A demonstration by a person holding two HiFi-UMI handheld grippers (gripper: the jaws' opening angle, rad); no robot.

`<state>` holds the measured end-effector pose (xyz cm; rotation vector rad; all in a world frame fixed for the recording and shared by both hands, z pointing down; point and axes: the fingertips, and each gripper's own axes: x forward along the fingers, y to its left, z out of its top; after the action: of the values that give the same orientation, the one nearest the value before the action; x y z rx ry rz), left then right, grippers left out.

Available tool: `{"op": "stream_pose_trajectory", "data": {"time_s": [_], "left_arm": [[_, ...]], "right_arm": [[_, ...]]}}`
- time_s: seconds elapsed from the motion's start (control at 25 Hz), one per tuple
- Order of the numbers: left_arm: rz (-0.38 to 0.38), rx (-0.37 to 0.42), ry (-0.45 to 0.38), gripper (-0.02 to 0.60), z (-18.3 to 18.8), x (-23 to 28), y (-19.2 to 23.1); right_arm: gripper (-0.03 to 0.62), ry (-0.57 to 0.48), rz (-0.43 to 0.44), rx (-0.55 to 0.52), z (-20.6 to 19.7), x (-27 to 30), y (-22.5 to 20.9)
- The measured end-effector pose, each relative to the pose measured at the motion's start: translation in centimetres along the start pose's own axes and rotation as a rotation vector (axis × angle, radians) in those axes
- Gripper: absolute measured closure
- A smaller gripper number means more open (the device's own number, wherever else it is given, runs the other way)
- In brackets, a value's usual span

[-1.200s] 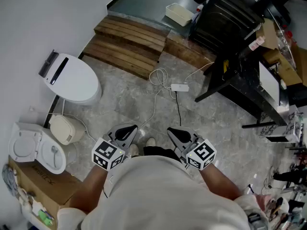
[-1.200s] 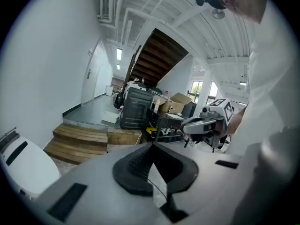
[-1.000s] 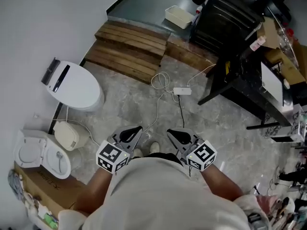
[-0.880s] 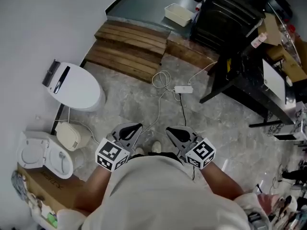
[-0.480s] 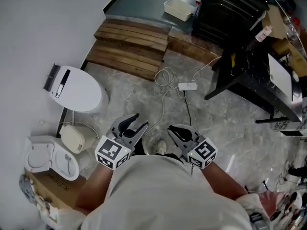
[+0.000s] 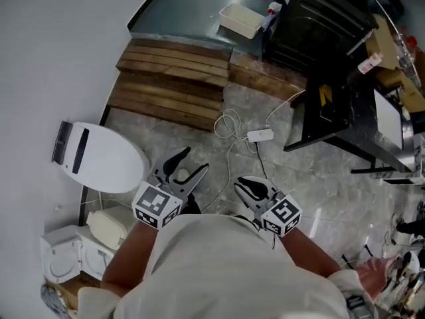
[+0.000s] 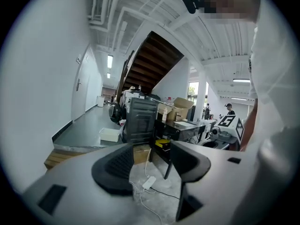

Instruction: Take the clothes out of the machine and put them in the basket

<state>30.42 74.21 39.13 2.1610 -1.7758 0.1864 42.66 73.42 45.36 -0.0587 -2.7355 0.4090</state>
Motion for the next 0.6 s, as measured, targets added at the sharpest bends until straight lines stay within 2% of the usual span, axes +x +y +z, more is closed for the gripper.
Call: {"op": "stream_pose_trajectory", "data": {"time_s": [0.16,0.28,0.44,0.6], "left_arm": [[-0.03,0.006,0.016,0.345,2.0,-0.1,9.5],[-0.049,0.048,0.037,0.345,3.4,0.3,14.6],[-0.037,0.048,0.024,0.345,5.1,1.5,19.6],[-0.025,0.019,-0.002,0.345,6.0,2.5,22.7]], "right_arm": [[0.545,0.021,-0.02,-0.022,5.1,8.6,-1.5],[0.545,0.005,-0.039,-0.037,8.7,13.1,-2.0],[0.546,0.011,-0.045,-0.037,11.4,17.2,-3.5],[0.546,0.023,-0.039,-0.032,12.9,19.6,-5.0]]}}
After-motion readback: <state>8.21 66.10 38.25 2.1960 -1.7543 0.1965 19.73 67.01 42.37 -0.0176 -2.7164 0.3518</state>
